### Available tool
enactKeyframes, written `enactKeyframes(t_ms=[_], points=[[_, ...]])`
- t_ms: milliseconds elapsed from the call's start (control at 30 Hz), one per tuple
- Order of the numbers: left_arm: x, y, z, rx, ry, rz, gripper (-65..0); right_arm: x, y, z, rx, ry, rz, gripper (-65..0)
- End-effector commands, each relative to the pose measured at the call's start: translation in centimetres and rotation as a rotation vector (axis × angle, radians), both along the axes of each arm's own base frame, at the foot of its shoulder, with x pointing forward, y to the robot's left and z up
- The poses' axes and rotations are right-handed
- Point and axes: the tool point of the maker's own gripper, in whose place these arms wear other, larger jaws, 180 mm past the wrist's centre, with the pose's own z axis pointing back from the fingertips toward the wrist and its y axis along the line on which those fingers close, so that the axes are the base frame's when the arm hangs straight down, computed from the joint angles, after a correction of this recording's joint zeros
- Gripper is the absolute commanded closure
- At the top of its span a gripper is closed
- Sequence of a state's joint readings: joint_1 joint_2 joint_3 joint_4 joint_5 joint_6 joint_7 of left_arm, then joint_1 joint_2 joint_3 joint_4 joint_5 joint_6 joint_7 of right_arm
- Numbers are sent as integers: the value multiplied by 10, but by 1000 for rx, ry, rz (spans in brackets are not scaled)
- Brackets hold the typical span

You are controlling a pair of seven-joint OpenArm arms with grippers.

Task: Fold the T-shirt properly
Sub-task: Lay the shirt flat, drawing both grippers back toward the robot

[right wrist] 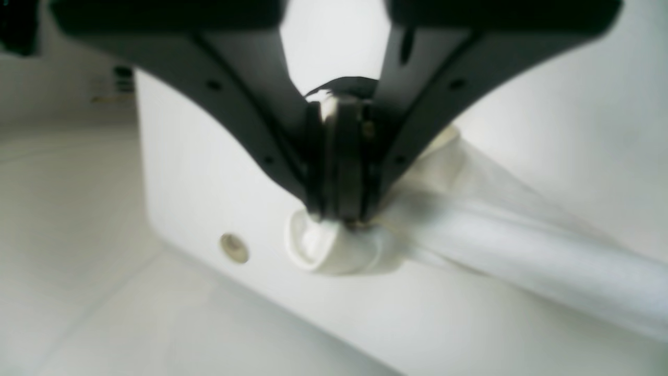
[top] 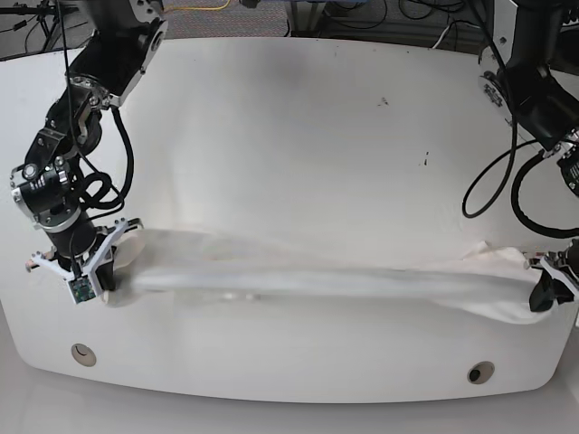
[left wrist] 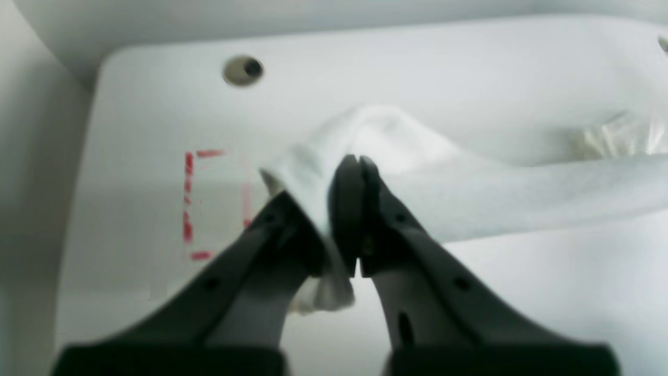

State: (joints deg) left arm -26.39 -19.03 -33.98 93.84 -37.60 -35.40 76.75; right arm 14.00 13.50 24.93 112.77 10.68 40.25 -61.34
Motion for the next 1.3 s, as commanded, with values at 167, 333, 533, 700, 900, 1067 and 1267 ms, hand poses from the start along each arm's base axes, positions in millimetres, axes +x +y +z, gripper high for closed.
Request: enactKeyframes(t_ms=[167, 333, 533, 700, 900, 1067, 1267], points=[[-42, -1, -34, 18, 51, -18, 0, -38, -7, -33, 80, 60, -6, -30], [-82, 1, -74, 3, 158, -13, 0, -67, -8, -62, 143, 136, -12, -30], [-118, 7, -109, -11, 267, 6, 0, -94, -4, -87, 210, 205, -21, -30], [-140, 10, -125, 14, 324, -10, 0, -109, -2, -101, 220, 251, -26, -30], [-153, 11, -136, 26, 365, -14, 0, -123, 2, -114, 242, 292, -36, -30], [-159, 13, -140, 30, 384, -12, 0, -134, 4, -123, 247, 323, -40, -30], [-167, 16, -145, 41, 414, -13, 0, -145, 4, -131, 248, 359, -45, -29]])
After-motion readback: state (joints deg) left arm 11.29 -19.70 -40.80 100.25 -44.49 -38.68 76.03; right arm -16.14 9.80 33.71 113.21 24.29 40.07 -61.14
